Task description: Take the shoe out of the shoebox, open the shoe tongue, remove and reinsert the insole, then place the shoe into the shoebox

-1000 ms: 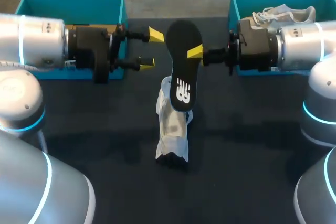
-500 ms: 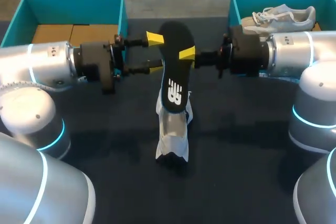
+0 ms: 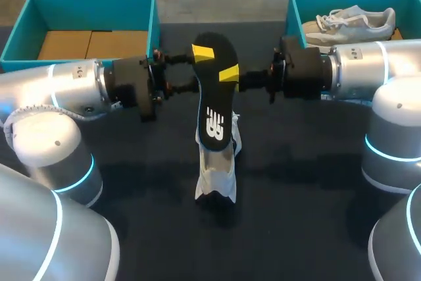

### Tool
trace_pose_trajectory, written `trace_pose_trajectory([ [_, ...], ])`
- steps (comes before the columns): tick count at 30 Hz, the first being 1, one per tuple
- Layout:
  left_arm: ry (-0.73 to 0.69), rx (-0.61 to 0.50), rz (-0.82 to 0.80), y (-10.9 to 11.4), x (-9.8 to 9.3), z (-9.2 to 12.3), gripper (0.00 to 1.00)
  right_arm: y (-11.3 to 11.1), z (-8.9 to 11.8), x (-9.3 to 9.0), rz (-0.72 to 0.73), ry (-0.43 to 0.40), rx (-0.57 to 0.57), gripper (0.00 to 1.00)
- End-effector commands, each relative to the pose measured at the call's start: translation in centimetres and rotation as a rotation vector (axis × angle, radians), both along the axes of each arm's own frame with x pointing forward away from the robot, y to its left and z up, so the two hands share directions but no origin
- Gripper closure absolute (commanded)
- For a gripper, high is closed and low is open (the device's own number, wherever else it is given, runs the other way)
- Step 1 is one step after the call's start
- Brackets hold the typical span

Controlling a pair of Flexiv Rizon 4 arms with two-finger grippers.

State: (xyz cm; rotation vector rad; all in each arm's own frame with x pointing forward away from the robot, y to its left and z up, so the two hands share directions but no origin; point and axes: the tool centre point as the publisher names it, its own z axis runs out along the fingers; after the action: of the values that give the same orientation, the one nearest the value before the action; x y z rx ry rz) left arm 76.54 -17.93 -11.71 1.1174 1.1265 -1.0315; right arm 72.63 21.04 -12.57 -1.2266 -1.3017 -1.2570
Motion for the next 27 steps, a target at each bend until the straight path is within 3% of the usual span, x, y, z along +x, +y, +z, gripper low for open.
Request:
trace_pose_trajectory([
  [1,-0.001,-0.001,-0.005,-0.29,0.16,0.01,0.36,0.14,0.11,0.09,0.004,0.001,-0.017,1.0],
  [9,0.005,-0.004,-0.009,-0.27,-0.12,-0.11,0.66,0.11,0.1,0.1,0.009,0.001,-0.02,1.0],
  [14,0.011,-0.002,-0.013,-0.29,-0.28,-0.23,0.74,0.14,0.09,0.16,0.009,0.0,-0.017,1.0],
  [16,0.012,-0.001,-0.013,-0.31,-0.29,-0.28,0.87,0.16,0.06,0.17,0.009,-0.001,-0.016,1.0],
  [20,0.018,-0.003,-0.012,-0.41,-0.26,-0.32,1.0,0.2,0.03,0.17,0.011,-0.003,-0.014,1.0],
  [27,0.038,0.0,-0.022,-0.58,-0.13,-0.39,1.0,0.08,-0.01,0.23,0.007,-0.002,-0.011,1.0],
])
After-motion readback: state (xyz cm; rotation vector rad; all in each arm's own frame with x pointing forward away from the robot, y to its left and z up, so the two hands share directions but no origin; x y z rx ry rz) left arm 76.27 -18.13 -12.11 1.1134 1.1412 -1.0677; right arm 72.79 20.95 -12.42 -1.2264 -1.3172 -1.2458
